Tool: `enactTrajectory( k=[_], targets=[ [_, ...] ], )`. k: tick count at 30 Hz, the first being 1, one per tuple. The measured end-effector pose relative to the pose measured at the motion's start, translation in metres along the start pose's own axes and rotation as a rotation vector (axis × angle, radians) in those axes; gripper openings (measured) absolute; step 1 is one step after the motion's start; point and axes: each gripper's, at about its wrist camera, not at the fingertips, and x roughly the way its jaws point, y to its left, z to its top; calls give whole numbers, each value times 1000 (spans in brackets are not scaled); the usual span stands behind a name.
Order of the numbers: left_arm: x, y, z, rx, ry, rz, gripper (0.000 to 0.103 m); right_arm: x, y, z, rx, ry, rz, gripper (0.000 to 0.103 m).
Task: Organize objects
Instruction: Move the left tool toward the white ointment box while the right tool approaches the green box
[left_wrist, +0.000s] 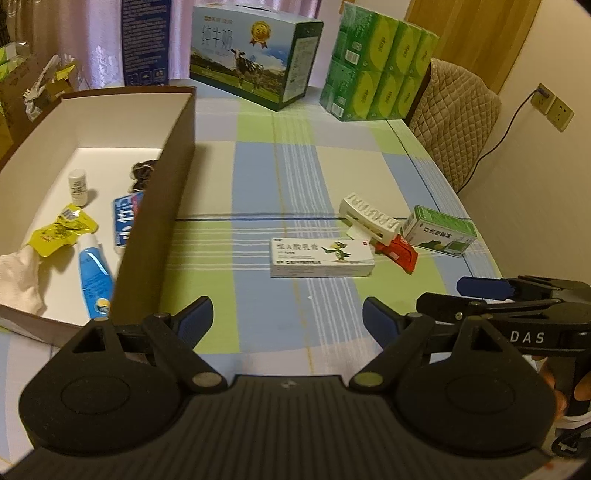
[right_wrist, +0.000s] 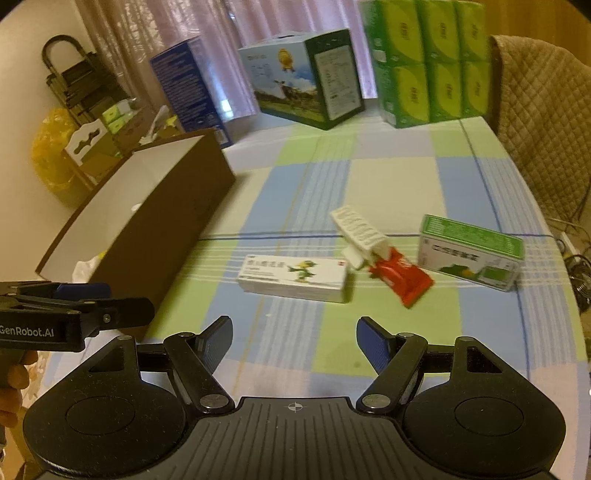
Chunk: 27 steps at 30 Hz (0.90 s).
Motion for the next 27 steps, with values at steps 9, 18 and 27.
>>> enactTrajectory(
  k=[9,18,27],
  targets=[
    [46,-27,6,75,33,-31,87,-6,-45,-5,71,7,-64,71],
    [103,-49,29,239,48,-58,88,-20,-93,-12,171,-2,-145,71],
    [167,-58,50,361,101,-119,91,-30,-128,-28,284,4,-214,71]
  ],
)
